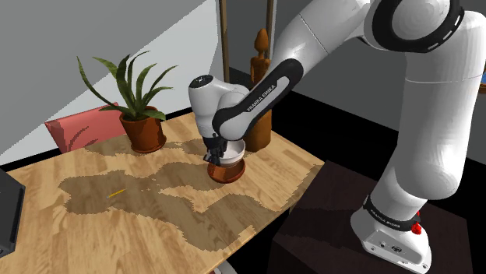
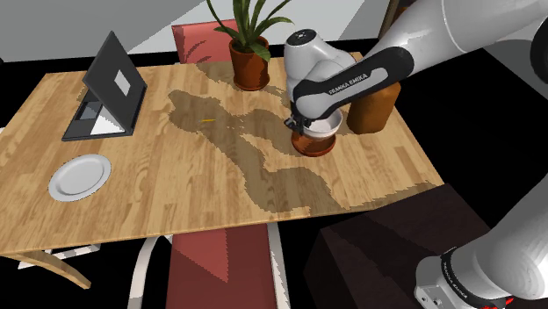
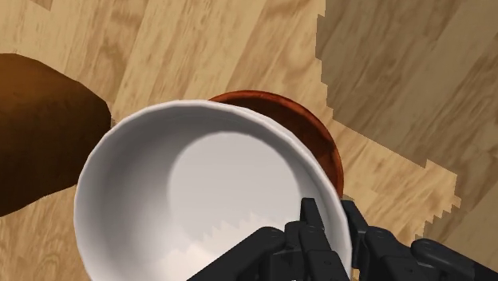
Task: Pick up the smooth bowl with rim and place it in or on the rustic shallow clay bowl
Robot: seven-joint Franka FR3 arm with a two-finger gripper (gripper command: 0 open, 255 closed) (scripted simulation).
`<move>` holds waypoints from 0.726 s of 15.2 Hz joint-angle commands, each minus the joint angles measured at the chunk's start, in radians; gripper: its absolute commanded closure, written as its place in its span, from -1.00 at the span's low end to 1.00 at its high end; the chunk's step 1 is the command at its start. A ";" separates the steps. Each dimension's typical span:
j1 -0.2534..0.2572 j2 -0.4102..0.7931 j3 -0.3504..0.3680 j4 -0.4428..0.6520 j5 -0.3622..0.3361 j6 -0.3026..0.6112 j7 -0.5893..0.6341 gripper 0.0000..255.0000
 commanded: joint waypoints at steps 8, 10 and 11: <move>0.012 0.050 -0.016 -0.008 -0.039 0.052 0.033 1.00; 0.012 0.050 -0.016 -0.008 -0.039 0.052 0.033 1.00; 0.012 0.050 -0.016 -0.008 -0.039 0.052 0.033 1.00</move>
